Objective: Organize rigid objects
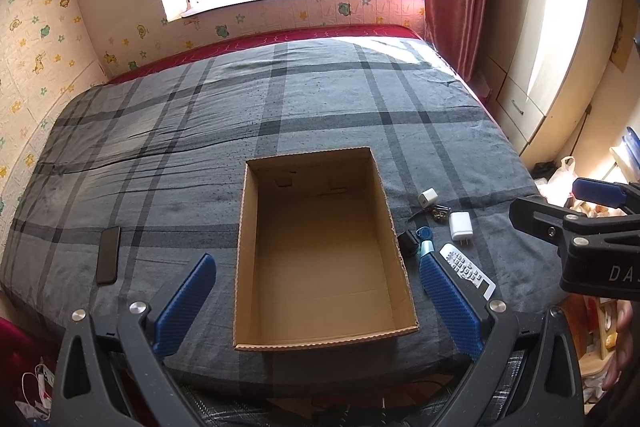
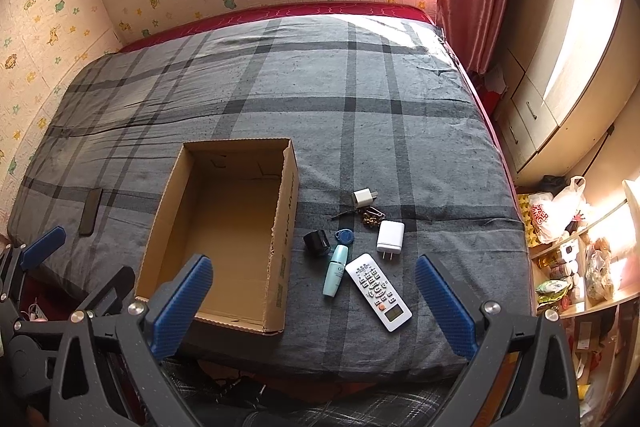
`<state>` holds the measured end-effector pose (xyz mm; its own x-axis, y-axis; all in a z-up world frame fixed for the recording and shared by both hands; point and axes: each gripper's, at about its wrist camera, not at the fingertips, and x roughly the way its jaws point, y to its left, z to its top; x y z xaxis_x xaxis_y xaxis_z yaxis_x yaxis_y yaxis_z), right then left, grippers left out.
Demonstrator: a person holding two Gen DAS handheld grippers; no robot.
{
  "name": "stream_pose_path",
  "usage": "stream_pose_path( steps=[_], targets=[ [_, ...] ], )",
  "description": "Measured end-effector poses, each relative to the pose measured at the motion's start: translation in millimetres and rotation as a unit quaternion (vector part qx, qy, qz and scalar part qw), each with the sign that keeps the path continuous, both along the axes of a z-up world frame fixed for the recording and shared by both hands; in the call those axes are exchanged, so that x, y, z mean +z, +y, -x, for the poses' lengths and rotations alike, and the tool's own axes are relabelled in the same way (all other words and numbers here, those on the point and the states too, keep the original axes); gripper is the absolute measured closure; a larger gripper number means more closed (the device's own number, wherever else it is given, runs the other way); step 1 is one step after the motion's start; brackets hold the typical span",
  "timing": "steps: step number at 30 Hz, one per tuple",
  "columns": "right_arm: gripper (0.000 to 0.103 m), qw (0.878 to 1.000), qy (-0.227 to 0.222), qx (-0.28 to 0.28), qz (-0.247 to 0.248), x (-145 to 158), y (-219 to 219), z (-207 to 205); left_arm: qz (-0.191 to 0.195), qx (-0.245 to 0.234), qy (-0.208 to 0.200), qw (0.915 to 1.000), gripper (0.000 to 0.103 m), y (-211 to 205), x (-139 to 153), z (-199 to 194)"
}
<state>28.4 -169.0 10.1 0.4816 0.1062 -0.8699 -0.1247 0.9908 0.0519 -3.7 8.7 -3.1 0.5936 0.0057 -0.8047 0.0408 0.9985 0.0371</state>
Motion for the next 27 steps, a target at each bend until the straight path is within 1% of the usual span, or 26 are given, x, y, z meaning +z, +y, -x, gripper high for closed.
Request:
stream_pose_path(
  steps=[27],
  targets=[
    [0.0, 1.0, -0.003, 0.003, 0.006, 1.9, 3.2, -0.9, 0.0, -0.003, -0.002, 1.0, 0.0, -2.1, 1.8, -1.6]
  ],
)
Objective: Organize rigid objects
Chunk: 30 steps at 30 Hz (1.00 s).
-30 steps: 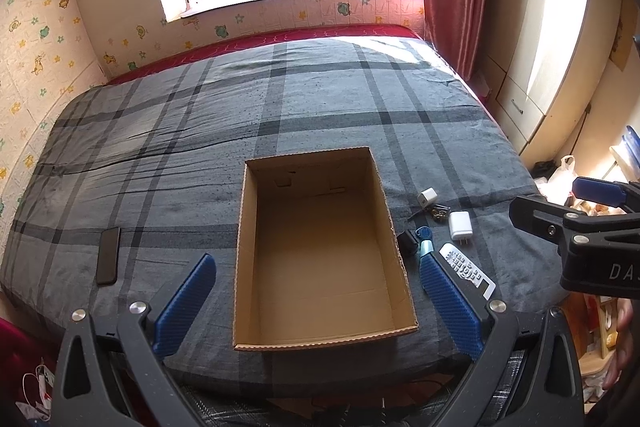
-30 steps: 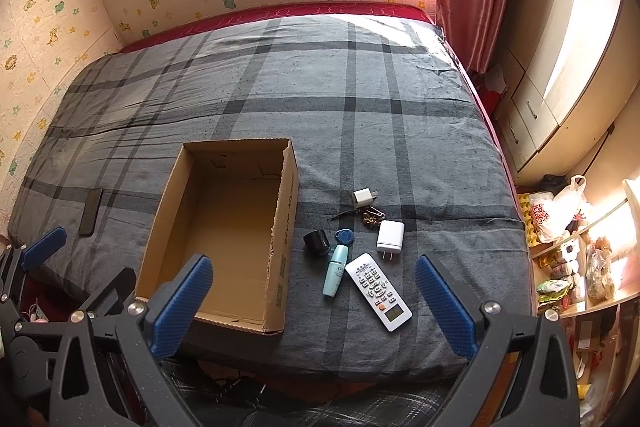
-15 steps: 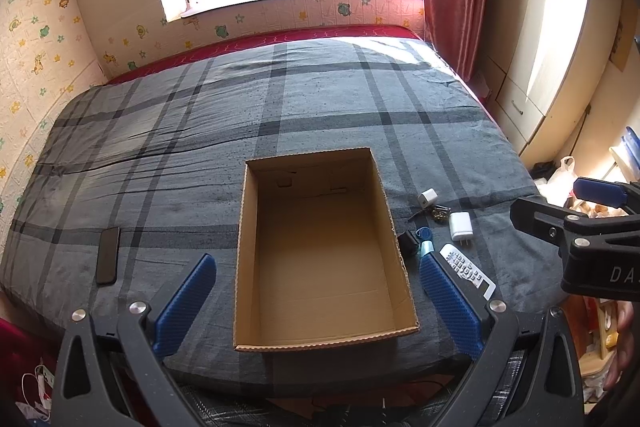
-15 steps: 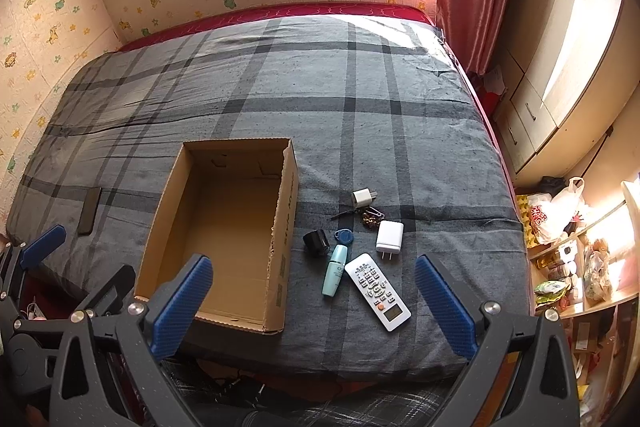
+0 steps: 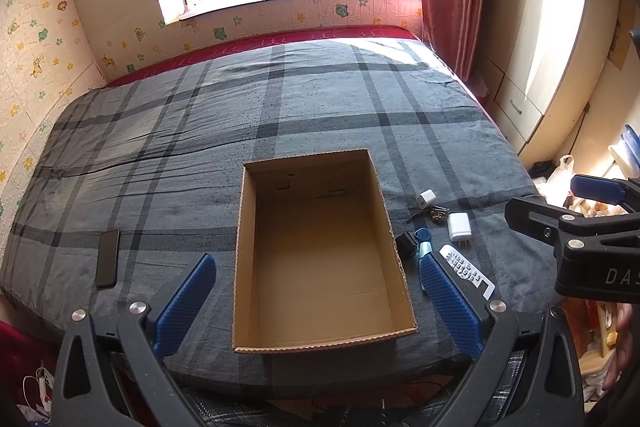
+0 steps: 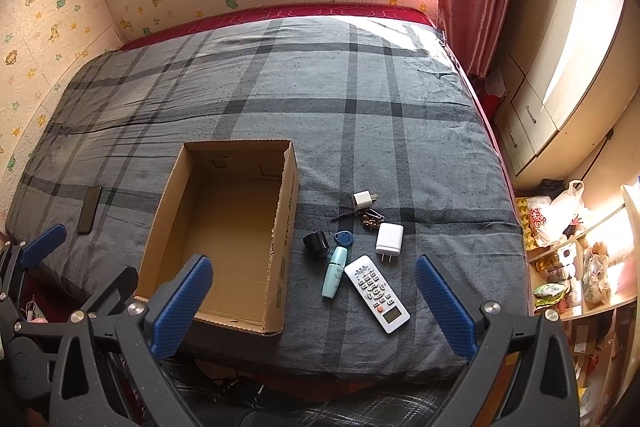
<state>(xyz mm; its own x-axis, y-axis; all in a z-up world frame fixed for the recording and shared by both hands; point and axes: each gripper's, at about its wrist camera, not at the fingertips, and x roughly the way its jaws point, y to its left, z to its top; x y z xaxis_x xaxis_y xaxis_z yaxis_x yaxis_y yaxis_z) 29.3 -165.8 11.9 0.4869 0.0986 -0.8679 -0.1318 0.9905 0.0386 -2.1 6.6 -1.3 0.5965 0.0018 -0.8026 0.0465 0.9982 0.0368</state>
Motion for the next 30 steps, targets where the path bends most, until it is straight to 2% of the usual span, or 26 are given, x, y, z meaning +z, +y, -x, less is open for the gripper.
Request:
stream_pose_path(
  steps=[20, 24, 27, 30],
  targets=[
    [0.0, 1.0, 0.002, -0.006, -0.004, -1.9, -2.0, -3.4, 0.003, 0.007, 0.002, 1.0, 0.0, 16.1, -4.2, -5.4],
    [0.0, 1.0, -0.007, -0.01, -0.002, -2.1, -5.9, -5.3, 0.009, 0.018, -0.006, 0.9998, 0.0, 31.2, -8.7, -9.2],
    [0.0, 1.0, 0.003, -0.023, 0.005, -10.5, -12.3, -9.8, 0.012, 0.043, -0.016, 0.9989, 0.0, 48.9, -16.2, -14.4],
    [0.0, 0.999, 0.011, -0.032, 0.008, -18.3, -19.1, -14.2, 0.02, 0.052, -0.005, 0.9984, 0.0, 62.4, -29.5, -20.4]
  ],
)
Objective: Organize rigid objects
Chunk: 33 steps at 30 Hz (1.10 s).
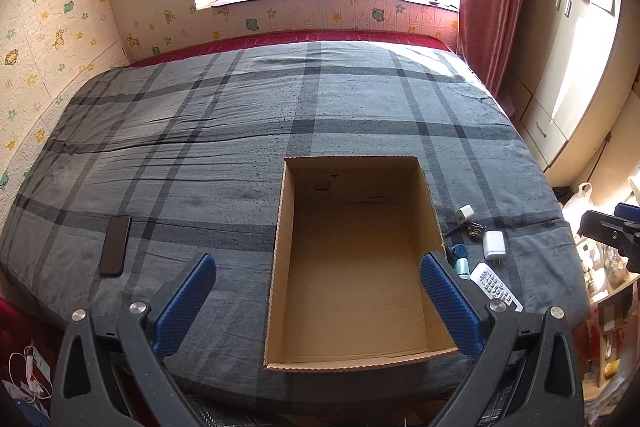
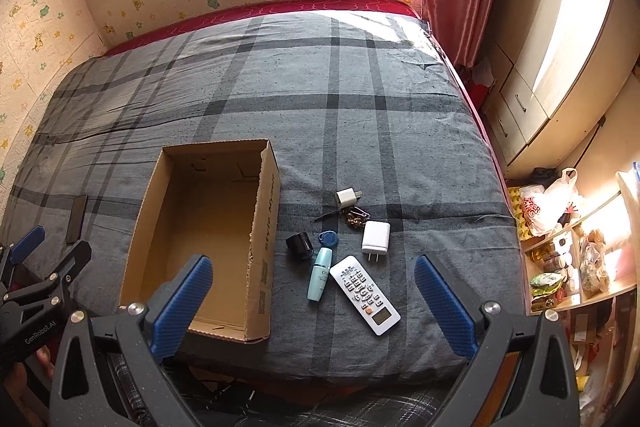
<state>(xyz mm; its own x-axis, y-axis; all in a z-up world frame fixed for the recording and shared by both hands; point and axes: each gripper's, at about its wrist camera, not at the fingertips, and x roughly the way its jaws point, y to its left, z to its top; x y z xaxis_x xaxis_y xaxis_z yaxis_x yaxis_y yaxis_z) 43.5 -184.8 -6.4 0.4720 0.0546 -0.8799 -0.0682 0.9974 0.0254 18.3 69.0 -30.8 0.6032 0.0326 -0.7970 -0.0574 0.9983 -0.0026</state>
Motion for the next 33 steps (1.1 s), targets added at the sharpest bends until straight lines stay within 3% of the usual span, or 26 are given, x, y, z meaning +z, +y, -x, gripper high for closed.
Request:
stream_pose_path(
  steps=[13, 17, 21, 28, 33],
  targets=[
    [0.0, 1.0, 0.013, -0.016, 0.013, -31.3, -14.9, -15.5, -0.01, 0.012, 0.028, 0.9995, 0.0, 28.4, -56.4, -13.2],
    [0.0, 1.0, 0.02, -0.021, -0.005, -46.6, -20.0, -19.5, -0.02, 0.014, 0.024, 0.9994, 0.0, 39.7, -75.1, -15.6],
    [0.0, 0.999, 0.033, -0.03, -0.009, -61.3, -24.1, -22.3, -0.024, 0.014, 0.044, 0.9986, 0.0, 47.7, -99.6, -19.3],
    [0.0, 0.998, 0.047, -0.035, 0.001, -76.8, -24.5, -25.8, -0.016, 0.017, 0.059, 0.998, 0.0, 58.4, -128.9, -23.3],
    [0.0, 0.998, 0.05, -0.033, 0.001, -85.9, -23.5, -26.5, -0.019, 0.017, 0.051, 0.9984, 0.0, 61.8, -142.5, -26.9]
  ],
)
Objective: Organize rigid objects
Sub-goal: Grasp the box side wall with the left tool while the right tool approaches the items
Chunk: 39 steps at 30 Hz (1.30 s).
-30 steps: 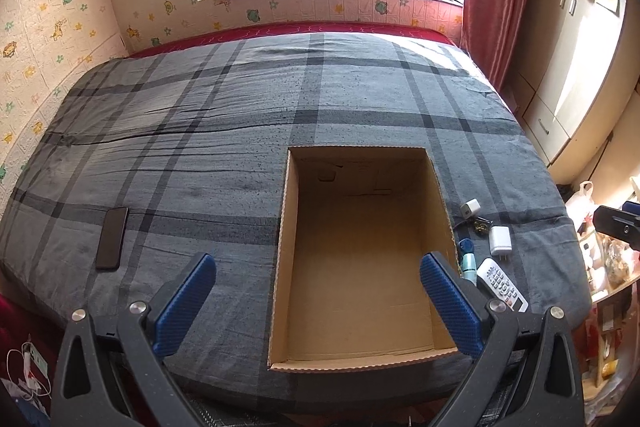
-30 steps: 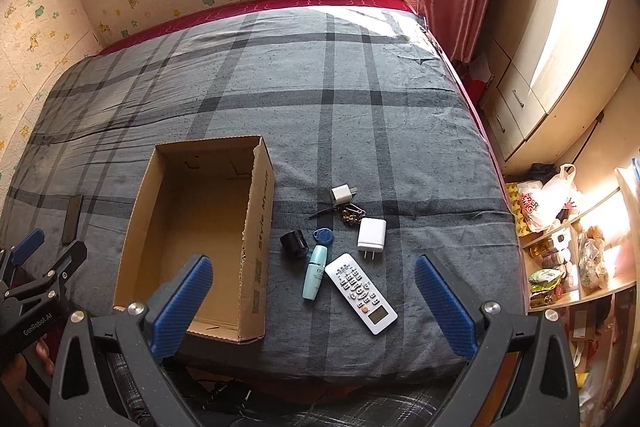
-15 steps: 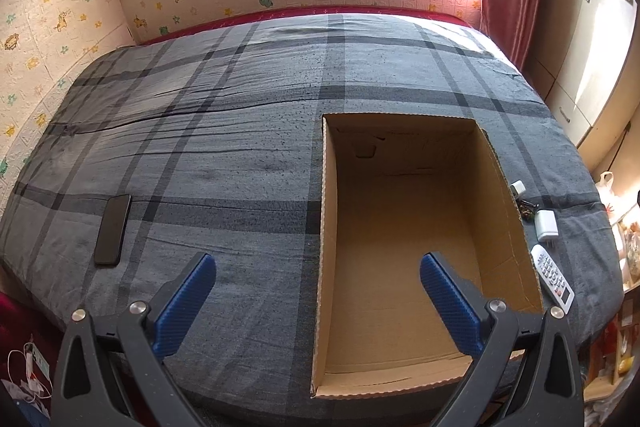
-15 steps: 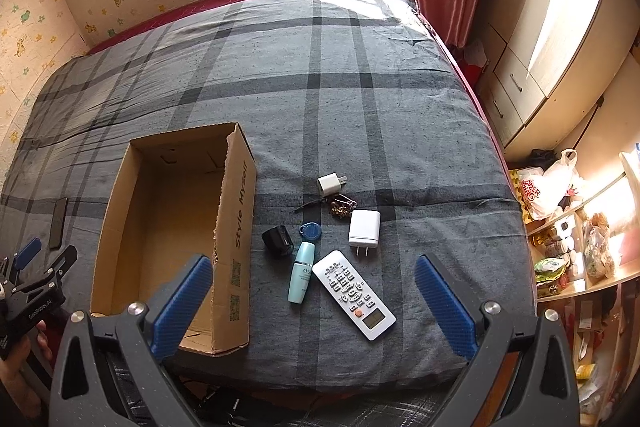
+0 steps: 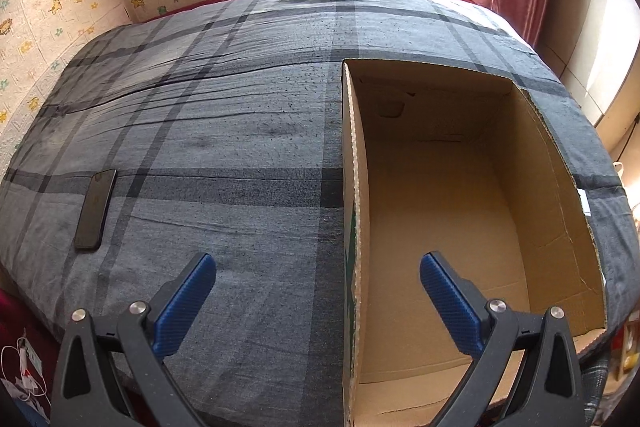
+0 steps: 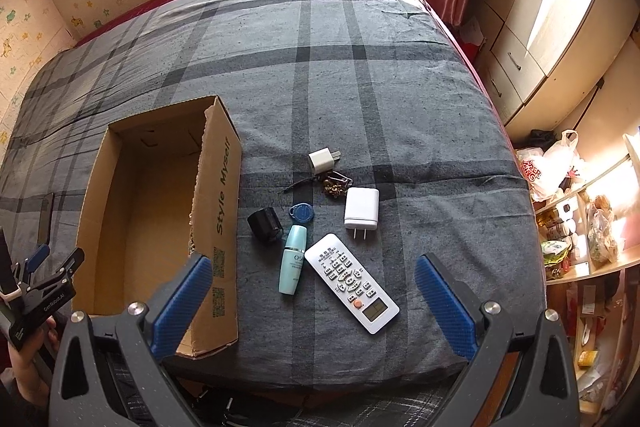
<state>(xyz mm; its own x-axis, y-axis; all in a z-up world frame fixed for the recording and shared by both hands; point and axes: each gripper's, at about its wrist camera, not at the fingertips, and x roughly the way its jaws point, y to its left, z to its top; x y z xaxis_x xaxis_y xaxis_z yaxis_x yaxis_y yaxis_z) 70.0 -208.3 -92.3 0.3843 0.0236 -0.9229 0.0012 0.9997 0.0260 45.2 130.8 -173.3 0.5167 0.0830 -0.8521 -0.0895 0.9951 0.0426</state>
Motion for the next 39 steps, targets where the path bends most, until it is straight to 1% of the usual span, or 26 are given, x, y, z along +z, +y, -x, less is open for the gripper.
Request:
stream_pose_path(
  steps=[2, 4, 5, 8, 10, 11, 13, 14, 16, 17, 19, 27, 30, 33, 35, 39],
  targets=[
    [0.0, 1.0, -0.002, -0.001, 0.001, -3.9, -0.1, 0.0, 0.009, 0.0, 0.0, 1.0, 0.002, 2.2, -5.0, -1.6],
    [0.0, 1.0, 0.001, -0.002, 0.005, -8.3, -0.1, -0.3, 0.02, 0.002, 0.005, 0.9998, 0.009, 3.9, -10.1, -3.8],
    [0.0, 1.0, 0.003, -0.003, 0.006, -10.3, -0.1, -0.5, 0.022, 0.002, 0.008, 0.9997, 0.012, 3.7, -12.7, -4.4],
    [0.0, 1.0, 0.004, -0.006, 0.003, -14.4, -1.7, -0.2, 0.009, 0.005, 0.014, 0.9999, 0.02, 1.5, -20.7, -6.1],
    [0.0, 1.0, 0.005, -0.01, 0.002, -16.4, -3.3, -0.1, 0.015, 0.0, 0.017, 0.9998, 0.037, 0.7, -24.7, -6.5],
    [0.0, 1.0, 0.006, -0.011, 0.002, -17.6, -4.0, -0.1, 0.018, -0.002, 0.019, 0.9997, 0.041, 0.2, -26.5, -6.9],
    [0.0, 1.0, 0.009, -0.013, 0.004, -20.1, -5.4, -0.1, 0.022, -0.01, 0.023, 0.9994, 0.056, -2.5, -30.0, -7.6],
    [0.0, 1.0, 0.011, -0.014, 0.005, -21.3, -6.0, -0.3, 0.026, -0.018, 0.024, 0.9992, 0.061, -4.1, -31.5, -7.9],
    [0.0, 1.0, 0.013, -0.017, 0.006, -23.4, -8.0, -0.5, 0.037, -0.032, 0.026, 0.9985, 0.085, -8.2, -33.7, -8.9],
    [0.0, 1.0, 0.014, -0.019, 0.005, -24.1, -9.1, -0.7, 0.038, -0.04, 0.024, 0.9982, 0.09, -11.2, -34.0, -8.2],
    [0.0, 1.0, 0.013, -0.022, 0.002, -24.7, -11.2, -0.9, 0.024, -0.041, 0.019, 0.9987, 0.09, -16.6, -33.7, -7.9],
    [0.0, 1.0, 0.006, -0.026, 0.002, -26.3, -17.3, 0.1, 0.017, -0.038, 0.021, 0.9989, 0.09, -17.0, -34.8, -8.0],
    [0.0, 1.0, -0.003, -0.027, 0.002, -28.3, -21.2, 0.3, 0.015, -0.035, 0.024, 0.999, 0.09, -18.3, -35.0, -8.1],
    [0.0, 1.0, -0.008, -0.022, 0.014, -34.0, -24.4, -0.1, 0.017, -0.033, 0.025, 0.999, 0.09, -17.9, -34.3, -9.1],
    [0.0, 0.999, -0.021, -0.015, 0.027, -37.8, -25.7, -0.2, 0.015, -0.031, 0.025, 0.9991, 0.09, -18.5, -34.4, -9.4],
    [0.0, 0.995, -0.056, 0.025, 0.077, -49.3, -22.8, 0.1, 0.01, -0.029, 0.024, 0.9993, 0.09, -20.3, -34.9, -8.4]
  ],
)
